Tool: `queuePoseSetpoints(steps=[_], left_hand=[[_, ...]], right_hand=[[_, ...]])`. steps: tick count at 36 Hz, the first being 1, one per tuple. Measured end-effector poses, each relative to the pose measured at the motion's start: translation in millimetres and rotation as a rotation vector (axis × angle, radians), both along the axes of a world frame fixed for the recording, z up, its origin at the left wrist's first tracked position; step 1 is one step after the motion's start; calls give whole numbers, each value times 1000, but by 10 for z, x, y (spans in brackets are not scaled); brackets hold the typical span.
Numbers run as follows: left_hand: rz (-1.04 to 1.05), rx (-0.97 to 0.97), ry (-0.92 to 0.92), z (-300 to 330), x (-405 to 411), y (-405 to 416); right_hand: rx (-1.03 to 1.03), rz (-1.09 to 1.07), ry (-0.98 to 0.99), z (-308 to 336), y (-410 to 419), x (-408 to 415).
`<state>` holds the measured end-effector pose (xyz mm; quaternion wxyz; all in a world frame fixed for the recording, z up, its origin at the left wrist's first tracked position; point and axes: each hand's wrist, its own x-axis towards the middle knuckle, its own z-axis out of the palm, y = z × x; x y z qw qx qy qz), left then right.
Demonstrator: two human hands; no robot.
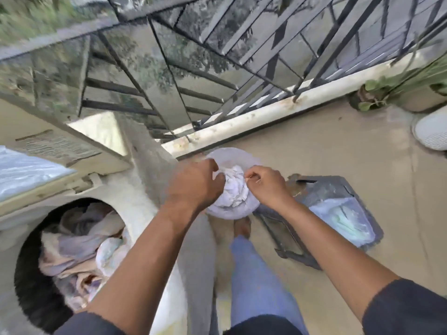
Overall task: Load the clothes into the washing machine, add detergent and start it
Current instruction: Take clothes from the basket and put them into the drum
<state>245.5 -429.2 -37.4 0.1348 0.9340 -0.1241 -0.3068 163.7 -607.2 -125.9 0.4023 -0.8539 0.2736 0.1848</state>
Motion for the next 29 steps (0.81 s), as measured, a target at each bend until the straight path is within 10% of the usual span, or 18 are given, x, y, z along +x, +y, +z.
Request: queuePoseSetpoints(steps=[15, 29], left_hand=[[52, 198, 534, -2584, 78, -659], [282, 157, 625, -4263, 50, -572]], right_hand=[[95, 277, 296, -2494, -348, 311], [100, 371, 541, -4599, -339, 647]])
